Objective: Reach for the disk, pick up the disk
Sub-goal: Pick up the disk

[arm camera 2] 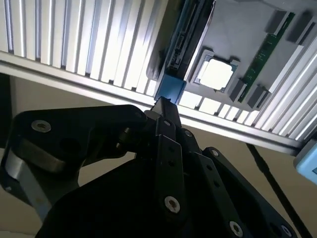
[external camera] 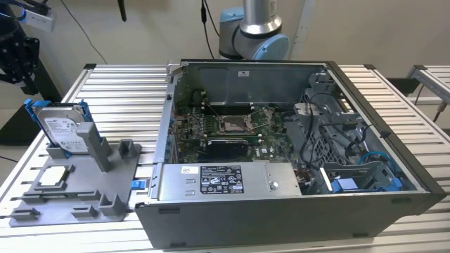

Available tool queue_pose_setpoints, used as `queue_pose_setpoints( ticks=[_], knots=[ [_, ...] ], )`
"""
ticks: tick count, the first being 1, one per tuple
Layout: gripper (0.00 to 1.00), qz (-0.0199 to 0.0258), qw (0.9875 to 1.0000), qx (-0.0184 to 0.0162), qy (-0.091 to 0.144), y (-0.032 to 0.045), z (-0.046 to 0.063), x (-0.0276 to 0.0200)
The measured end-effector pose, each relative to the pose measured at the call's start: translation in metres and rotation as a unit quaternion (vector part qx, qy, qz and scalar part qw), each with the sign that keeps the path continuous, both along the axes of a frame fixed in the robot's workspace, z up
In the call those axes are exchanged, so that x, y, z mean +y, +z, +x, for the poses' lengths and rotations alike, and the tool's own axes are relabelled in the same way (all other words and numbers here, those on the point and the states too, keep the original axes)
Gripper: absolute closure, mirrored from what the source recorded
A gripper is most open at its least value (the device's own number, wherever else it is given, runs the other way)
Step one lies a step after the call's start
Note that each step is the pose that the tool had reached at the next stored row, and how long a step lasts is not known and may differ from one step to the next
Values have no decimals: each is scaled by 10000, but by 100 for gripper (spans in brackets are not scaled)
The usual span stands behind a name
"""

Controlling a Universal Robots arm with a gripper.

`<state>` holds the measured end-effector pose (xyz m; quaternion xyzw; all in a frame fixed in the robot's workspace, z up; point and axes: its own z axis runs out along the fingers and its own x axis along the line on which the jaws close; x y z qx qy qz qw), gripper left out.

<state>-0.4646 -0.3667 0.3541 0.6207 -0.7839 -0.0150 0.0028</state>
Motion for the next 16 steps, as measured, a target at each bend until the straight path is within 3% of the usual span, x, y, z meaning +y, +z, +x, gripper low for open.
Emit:
queue_pose_setpoints(
  ticks=[9, 14, 16],
  knots=[
    [100, -1, 10000, -5, 66, -7, 2, 0],
    [100, -1, 9995, -100, 296, -16, 4, -4],
    [100, 0, 9994, -110, 321, -28, 8, -29]
  ],
)
